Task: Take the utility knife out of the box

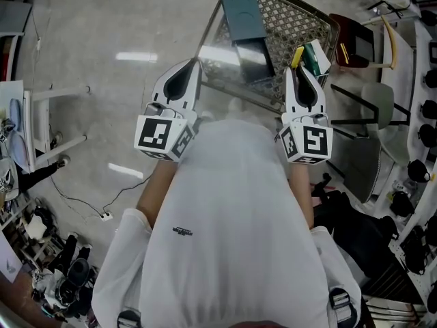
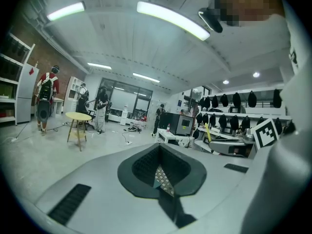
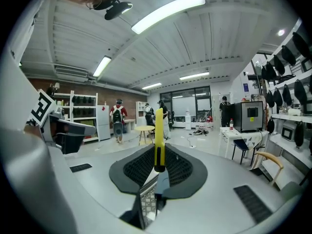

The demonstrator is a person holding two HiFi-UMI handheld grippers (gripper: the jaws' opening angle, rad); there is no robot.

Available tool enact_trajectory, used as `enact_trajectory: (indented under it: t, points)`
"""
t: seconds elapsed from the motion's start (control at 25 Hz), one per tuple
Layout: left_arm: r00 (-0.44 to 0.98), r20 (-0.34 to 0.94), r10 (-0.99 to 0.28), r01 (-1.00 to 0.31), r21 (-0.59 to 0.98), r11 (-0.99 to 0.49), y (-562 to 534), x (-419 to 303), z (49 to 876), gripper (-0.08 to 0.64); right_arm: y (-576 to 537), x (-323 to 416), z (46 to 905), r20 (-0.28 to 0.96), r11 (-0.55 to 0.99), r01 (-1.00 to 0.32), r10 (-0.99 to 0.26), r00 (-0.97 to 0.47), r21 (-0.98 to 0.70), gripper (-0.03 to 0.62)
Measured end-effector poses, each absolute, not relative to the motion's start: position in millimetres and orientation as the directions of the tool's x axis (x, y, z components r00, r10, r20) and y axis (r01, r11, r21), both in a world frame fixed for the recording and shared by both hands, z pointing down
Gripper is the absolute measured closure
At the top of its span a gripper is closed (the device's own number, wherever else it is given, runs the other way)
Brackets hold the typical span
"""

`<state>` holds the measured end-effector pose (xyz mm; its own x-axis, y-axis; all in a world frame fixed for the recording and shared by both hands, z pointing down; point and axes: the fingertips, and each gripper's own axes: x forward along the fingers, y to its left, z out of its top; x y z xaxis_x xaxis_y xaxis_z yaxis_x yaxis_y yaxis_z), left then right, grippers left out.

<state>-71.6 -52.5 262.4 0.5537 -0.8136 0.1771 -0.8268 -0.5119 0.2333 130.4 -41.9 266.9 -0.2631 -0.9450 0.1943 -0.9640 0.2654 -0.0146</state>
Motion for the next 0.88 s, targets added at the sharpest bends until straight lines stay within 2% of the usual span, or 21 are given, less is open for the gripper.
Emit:
enact_trajectory:
  t: [0.88]
  points:
    - [0.576, 0.194, -0.794, -0.813, 0.242, -0.53, -53.2, -65.3, 269.0, 0.56, -35.5, 129.3, 271.2, 0.205, 0.259, -0.966, -0.944, -0.257, -0.014, 0.54]
